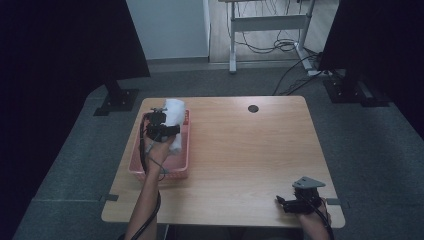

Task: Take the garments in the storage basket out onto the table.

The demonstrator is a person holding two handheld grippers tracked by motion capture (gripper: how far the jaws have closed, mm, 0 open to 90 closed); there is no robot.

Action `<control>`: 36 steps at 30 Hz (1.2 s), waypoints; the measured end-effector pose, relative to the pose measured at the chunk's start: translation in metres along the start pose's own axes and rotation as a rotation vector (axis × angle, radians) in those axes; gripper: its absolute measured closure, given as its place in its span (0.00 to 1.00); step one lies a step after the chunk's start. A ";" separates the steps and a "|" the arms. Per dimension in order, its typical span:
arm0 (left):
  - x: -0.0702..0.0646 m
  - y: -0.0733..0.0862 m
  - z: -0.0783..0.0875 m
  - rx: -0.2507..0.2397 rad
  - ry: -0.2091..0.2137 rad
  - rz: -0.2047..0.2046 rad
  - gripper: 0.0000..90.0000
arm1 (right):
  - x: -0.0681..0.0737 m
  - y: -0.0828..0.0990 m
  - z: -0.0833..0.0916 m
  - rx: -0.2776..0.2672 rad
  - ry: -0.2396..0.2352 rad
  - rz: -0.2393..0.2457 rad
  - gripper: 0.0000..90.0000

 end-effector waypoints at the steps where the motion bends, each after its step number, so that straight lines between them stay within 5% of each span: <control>1: -0.002 -0.001 0.001 0.000 0.002 0.002 0.38 | 0.000 0.000 0.000 -0.001 0.000 0.000 0.09; 22: -0.073 -0.009 -0.006 -0.001 0.116 -0.020 0.38 | 0.000 0.000 0.000 0.001 -0.004 0.002 0.09; 36: -0.107 -0.002 -0.022 0.015 0.132 -0.026 0.38 | 0.001 0.000 0.000 0.000 -0.009 0.007 0.09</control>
Point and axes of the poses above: each handheld gripper's, and its own axes: z roughly backward along the jaws, y roughly out of its underside, x roughly to its left, the point moved 6 cm from there along -z, roughly forward along the jaws, and after that the axes turned 4 degrees about -y, right-handed, at the moved point
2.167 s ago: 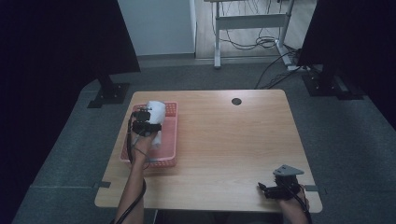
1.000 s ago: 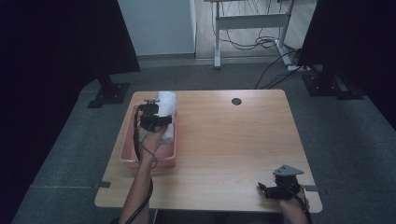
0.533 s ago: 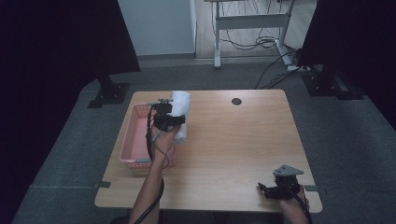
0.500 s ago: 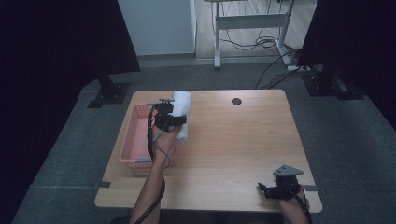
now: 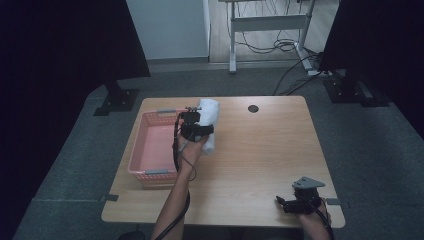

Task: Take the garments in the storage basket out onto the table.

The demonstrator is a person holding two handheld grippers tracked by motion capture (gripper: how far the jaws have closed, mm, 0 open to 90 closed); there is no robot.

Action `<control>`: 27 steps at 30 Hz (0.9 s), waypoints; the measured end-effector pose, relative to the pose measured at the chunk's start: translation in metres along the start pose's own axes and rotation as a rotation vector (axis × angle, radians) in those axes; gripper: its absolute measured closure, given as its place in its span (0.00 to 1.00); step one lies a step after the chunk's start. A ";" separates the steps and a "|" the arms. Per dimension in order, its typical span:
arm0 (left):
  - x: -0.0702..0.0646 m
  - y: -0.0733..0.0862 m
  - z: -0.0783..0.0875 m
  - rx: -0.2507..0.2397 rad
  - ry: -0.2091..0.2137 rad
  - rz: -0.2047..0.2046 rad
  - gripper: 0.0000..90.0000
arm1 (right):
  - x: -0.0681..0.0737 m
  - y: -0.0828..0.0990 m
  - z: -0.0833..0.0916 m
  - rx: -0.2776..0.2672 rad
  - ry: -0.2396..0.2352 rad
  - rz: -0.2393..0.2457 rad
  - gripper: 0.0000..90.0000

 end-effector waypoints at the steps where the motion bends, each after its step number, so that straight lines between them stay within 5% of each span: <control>1: -0.001 0.001 -0.002 0.000 -0.007 0.007 0.38 | 0.000 0.000 0.000 0.000 0.000 0.000 0.09; 15: -0.018 0.020 -0.031 0.042 -0.042 0.012 0.37 | 0.000 0.000 0.000 0.000 -0.002 0.002 0.09; 27: -0.019 0.039 -0.054 0.104 -0.080 0.032 0.37 | 0.001 0.000 0.000 -0.002 -0.005 0.004 0.09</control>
Point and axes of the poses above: each handheld gripper's, and its own axes: z roughly backward along the jaws, y roughly out of its underside, x roughly to its left, the point moved 6 cm from there along -z, roughly forward along the jaws, and after that the axes turned 4 degrees about -y, right-handed, at the moved point
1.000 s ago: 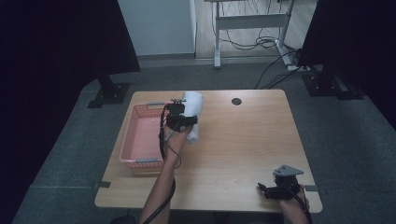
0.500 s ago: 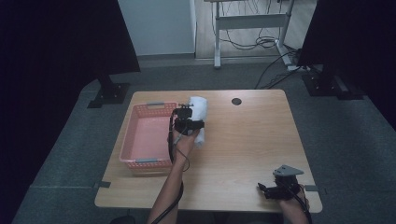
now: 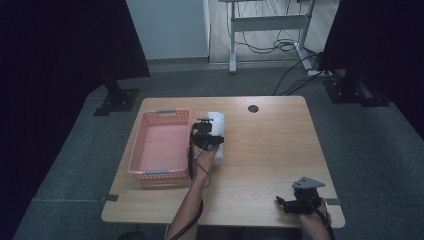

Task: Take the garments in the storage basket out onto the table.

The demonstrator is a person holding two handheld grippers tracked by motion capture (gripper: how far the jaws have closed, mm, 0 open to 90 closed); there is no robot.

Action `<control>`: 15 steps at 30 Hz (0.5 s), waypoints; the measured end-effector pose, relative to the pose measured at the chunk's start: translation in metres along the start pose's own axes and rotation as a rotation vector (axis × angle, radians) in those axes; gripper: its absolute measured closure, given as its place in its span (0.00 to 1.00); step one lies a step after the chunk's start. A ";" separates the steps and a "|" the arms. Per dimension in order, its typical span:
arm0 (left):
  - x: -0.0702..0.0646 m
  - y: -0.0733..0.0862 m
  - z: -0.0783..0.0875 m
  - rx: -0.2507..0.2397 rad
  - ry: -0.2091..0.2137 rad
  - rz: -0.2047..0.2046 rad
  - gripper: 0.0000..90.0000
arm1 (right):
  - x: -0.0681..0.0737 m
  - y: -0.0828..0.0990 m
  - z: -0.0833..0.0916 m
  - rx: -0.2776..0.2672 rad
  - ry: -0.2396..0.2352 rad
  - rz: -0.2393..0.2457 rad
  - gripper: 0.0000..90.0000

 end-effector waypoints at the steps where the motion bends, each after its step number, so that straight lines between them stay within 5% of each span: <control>1: 0.000 0.001 -0.001 0.003 -0.002 -0.004 0.37 | 0.000 0.000 0.000 0.000 0.000 0.000 0.09; 9: -0.004 0.010 -0.013 0.032 -0.022 -0.018 0.36 | 0.000 0.000 0.000 0.000 -0.001 0.002 0.09; 15: 0.000 0.009 -0.014 0.052 0.004 0.013 0.33 | 0.000 0.000 0.000 0.000 -0.002 0.002 0.09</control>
Point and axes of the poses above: each handheld gripper's, and its own axes: z roughly backward along the jaws, y roughly out of its underside, x roughly to its left, the point moved 6 cm from there along -z, roughly forward along the jaws, and after that the axes turned 4 degrees about -y, right-handed, at the moved point
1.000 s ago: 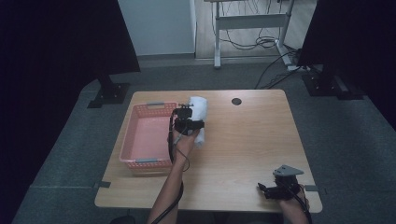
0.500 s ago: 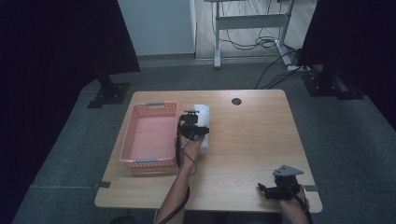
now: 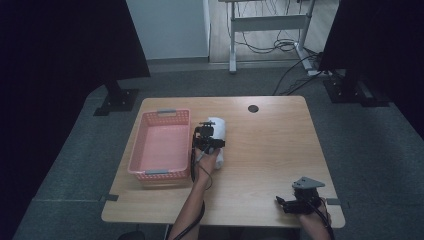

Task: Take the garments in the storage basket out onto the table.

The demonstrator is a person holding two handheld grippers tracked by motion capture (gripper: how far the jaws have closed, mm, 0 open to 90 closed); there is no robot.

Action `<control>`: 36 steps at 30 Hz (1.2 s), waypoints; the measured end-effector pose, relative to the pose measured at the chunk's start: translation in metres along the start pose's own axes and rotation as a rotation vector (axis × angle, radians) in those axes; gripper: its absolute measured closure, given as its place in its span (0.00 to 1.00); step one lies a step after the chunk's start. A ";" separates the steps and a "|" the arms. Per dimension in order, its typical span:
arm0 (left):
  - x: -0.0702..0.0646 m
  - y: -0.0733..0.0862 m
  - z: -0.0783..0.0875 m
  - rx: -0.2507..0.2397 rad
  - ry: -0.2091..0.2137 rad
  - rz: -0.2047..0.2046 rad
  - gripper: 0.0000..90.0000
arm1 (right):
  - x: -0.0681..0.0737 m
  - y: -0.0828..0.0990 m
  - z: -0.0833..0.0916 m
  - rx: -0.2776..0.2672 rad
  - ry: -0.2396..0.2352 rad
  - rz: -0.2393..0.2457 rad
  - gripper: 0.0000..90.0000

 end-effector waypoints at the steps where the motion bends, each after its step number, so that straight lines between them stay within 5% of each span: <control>1: 0.001 0.000 0.000 0.004 0.005 0.007 0.32 | 0.000 0.000 0.000 0.000 0.000 0.000 0.09; 15: 0.001 -0.002 0.003 -0.006 0.055 0.035 0.13 | 0.000 0.000 0.000 0.000 0.000 0.000 0.09; 23: 0.001 -0.007 0.014 -0.056 0.028 0.001 0.12 | 0.000 0.000 0.000 0.001 -0.001 -0.001 0.09; 36: 0.007 -0.015 0.033 -0.091 0.061 -0.001 0.12 | 0.000 0.000 0.000 0.001 -0.001 -0.002 0.09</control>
Point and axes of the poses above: each handheld gripper's, and its own axes: z roughly backward along the jaws, y roughly out of its underside, x roughly to its left, the point moved 6 cm from there along -z, roughly forward along the jaws, and after that the axes turned 4 degrees about -y, right-handed, at the moved point
